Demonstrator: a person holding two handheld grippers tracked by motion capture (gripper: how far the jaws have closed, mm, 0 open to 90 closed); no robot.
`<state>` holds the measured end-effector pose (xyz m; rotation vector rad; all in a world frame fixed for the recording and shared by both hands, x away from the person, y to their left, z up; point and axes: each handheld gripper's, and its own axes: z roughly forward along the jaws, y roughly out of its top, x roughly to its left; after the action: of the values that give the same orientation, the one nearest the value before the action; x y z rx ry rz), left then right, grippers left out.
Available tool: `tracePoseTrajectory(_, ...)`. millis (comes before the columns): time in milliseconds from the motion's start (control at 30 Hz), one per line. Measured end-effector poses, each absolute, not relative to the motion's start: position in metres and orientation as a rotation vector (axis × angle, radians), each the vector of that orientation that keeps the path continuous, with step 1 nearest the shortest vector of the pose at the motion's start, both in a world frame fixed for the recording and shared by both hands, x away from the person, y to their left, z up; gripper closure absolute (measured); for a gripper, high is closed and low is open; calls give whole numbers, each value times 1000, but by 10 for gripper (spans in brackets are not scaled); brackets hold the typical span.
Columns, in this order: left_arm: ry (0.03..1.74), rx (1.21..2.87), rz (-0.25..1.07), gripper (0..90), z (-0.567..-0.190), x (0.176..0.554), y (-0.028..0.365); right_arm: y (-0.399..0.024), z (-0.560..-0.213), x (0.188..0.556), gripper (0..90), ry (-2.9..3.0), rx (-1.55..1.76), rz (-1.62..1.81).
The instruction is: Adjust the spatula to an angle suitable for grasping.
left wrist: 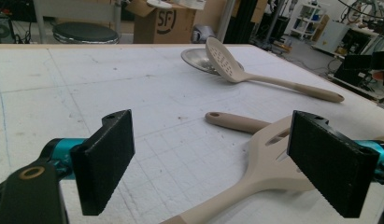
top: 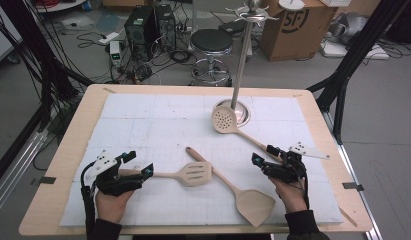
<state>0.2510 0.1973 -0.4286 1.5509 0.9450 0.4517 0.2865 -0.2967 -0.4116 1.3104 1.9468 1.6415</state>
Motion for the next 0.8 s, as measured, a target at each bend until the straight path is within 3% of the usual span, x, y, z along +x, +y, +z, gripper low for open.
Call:
tracePoseTrajectory(333,936,1598,519,156,-429,252,193,-283,-407,288,202,2025,1309,1589)
tracePoseTrajectory(800,933,1604,531,156,-429,250,193,-257,-402,294,824,2298,1236,1569)
